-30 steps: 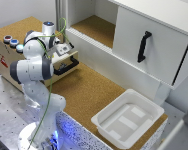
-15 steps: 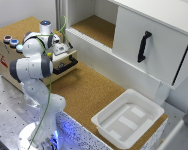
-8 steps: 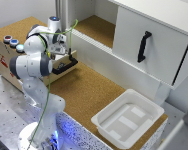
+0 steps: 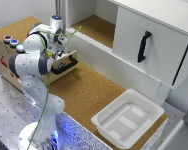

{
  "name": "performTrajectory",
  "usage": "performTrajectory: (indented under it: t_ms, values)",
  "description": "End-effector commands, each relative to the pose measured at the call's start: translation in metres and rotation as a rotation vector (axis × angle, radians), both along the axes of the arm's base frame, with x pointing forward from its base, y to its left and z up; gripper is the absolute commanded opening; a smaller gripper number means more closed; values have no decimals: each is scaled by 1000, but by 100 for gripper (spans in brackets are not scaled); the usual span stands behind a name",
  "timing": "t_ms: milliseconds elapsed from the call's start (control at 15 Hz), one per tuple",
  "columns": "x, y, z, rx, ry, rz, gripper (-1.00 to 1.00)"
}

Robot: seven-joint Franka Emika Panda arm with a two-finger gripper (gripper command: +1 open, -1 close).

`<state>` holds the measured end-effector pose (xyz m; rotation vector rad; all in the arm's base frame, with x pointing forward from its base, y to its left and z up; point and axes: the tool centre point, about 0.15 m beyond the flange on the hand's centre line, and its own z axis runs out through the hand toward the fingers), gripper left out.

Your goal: Grasp the purple block and rotate it right

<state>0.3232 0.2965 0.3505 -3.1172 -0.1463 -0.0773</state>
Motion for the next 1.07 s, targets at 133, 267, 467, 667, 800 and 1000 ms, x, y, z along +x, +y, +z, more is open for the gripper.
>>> performTrajectory:
  t_ms: [133, 267, 467, 667, 800, 1000]
  values:
    - [-11, -16, -26, -12, -31, -134, -100]
    - [-9, -20, -31, 37, -23, -146, -100]
    - [-3, -23, -14, 100, -67, -133, 100]
    - [-3, -13, 12, 116, -79, -60, 100]
    - [-6, -1, 36, 96, -100, 52, 100]
    - [-4, 0, 69, 96, -74, 154, 100]
